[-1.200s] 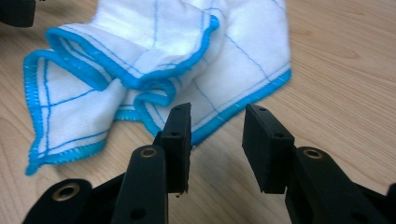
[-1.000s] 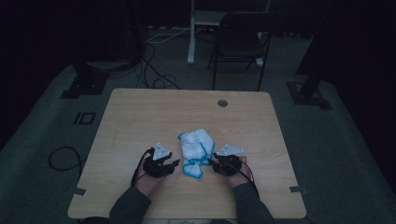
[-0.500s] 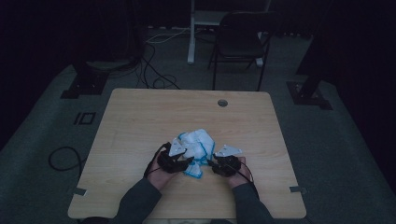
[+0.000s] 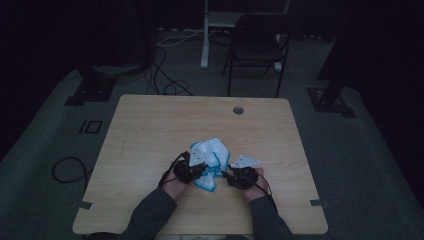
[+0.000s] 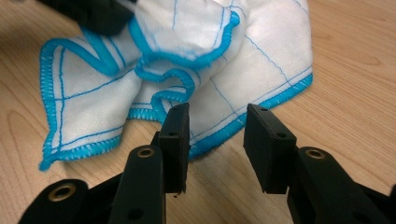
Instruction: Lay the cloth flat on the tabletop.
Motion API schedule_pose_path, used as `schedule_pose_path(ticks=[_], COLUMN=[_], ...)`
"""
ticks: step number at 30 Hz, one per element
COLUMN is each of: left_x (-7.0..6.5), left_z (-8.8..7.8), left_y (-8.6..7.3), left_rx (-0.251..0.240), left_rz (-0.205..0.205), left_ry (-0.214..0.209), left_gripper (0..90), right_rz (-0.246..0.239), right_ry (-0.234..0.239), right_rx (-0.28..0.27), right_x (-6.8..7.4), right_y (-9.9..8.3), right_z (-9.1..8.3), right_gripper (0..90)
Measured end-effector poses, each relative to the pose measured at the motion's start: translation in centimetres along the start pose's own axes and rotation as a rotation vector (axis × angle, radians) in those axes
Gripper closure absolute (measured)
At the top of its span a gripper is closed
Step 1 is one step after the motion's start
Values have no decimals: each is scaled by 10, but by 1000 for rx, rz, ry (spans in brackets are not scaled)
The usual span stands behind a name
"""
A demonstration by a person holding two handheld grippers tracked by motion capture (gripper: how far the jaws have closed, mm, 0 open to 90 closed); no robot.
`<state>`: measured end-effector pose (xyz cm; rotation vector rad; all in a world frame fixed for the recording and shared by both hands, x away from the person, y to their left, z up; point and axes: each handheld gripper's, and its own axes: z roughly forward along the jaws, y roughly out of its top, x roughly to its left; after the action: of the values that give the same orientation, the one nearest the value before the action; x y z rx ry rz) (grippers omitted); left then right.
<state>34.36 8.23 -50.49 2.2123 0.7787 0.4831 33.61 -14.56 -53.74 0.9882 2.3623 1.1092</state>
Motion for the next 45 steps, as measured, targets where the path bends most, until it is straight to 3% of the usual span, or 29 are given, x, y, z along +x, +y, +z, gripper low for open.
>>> schedule_pose_path(ticks=[9,19,33,41,43,45], left_x=[30,52,71,77,78,79], left_z=[-16,-19,-19,-19,-19,-19], left_y=[2,1,-1,-3,-4,-4], left_rx=[-65,-90,-95,-94,-92,-92], left_rz=[-104,-177,-220,-234,-234,-240], left_ry=[68,93,120,124,126,128], left_gripper=[845,848,858,859,859,859], right_rz=[-17,-47,-81,-103,-102,-102], right_ry=[13,39,67,82,93,97], right_rx=[-14,-8,38,22,25,27], right_x=[3,6,10,15,14,13], right_y=[1,1,-1,4,5,7], right_z=[-1,2,11,17,20,22], right_gripper=[603,594,574,574,609,713])
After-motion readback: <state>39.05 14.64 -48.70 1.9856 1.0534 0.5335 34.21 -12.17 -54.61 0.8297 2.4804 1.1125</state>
